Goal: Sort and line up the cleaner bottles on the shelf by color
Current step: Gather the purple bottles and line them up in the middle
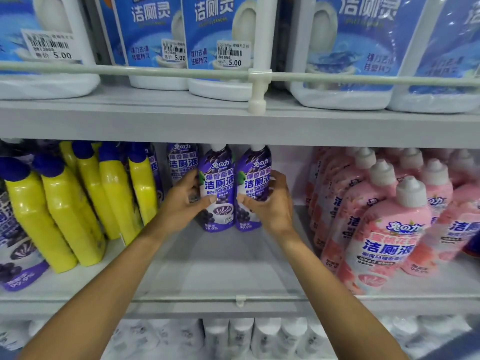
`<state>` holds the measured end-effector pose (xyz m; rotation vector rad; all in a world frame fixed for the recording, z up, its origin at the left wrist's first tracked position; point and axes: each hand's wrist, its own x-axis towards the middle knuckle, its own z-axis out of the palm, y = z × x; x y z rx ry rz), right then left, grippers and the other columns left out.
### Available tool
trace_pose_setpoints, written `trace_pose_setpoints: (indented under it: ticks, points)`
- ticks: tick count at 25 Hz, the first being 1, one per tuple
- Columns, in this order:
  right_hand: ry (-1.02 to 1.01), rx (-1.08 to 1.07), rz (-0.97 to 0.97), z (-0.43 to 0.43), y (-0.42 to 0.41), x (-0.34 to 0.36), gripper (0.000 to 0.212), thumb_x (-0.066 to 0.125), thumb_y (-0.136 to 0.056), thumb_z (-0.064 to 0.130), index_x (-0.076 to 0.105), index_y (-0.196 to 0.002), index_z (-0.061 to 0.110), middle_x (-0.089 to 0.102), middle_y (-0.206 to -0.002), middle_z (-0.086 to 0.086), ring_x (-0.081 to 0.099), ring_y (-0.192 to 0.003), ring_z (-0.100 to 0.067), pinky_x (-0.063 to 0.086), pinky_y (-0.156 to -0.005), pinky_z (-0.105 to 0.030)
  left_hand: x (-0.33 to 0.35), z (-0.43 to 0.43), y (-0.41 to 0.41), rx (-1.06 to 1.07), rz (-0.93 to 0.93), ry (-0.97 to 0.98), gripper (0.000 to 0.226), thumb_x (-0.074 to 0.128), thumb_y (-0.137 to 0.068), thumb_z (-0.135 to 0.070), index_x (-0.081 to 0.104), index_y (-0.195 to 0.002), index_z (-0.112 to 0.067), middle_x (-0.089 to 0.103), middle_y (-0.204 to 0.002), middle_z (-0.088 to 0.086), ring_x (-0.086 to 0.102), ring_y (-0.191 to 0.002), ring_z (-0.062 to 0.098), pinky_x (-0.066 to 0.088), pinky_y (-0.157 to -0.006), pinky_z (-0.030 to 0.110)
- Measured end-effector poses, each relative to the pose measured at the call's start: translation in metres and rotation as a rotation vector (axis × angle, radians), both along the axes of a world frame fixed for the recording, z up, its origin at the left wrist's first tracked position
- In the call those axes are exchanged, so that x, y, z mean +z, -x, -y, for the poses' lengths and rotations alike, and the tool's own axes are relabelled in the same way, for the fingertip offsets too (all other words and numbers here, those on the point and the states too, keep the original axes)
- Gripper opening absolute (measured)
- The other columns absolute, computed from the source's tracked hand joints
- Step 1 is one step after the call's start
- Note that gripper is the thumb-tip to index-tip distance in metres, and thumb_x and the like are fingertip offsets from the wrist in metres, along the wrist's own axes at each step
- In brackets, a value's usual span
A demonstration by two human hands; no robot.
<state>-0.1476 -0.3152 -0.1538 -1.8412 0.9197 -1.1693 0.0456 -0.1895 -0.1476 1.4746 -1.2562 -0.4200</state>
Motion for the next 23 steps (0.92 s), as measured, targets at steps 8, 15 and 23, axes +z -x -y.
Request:
trace_pose_setpoints:
  ticks: [8,15,23]
  points:
    - [-0.037,0.014,-0.088,0.019,0.004,-0.023,0.085,0.098,-0.060,0.040,0.045,-0.126,0.033,0.064,-0.123,0.007,0.068,-0.102,-0.005,0.062,-0.084,-0.031,-0.041,0.009,0.002,0.061,-0.029,-0.051,0.053,0.081,-0.088,-0.005,0.059,-0.135,-0.014,0.076,-0.123,-0.001,0.073,-0.110,0.011,0.061,-0.094,0.035]
    - [-0.050,-0.058,-0.110,0.034,-0.001,-0.030,0.080,0.098,-0.059,0.041,0.047,-0.120,0.031,0.067,-0.120,0.004,0.070,-0.098,-0.012,0.063,-0.081,-0.037,-0.051,0.041,-0.001,0.134,0.011,-0.034,0.042,0.079,-0.090,-0.008,0.059,-0.127,-0.015,0.074,-0.115,-0.003,0.074,-0.099,0.003,0.062,-0.086,0.028]
    - [-0.029,-0.117,-0.158,0.044,-0.008,-0.030,0.082,0.095,-0.067,0.033,0.050,-0.133,0.017,0.063,-0.129,-0.005,0.067,-0.110,-0.023,0.045,-0.077,-0.023,-0.061,0.063,0.005,0.287,-0.077,-0.010,0.046,0.088,-0.079,-0.009,0.063,-0.117,-0.003,0.075,-0.112,0.010,0.075,-0.092,0.021,0.062,-0.081,0.033]
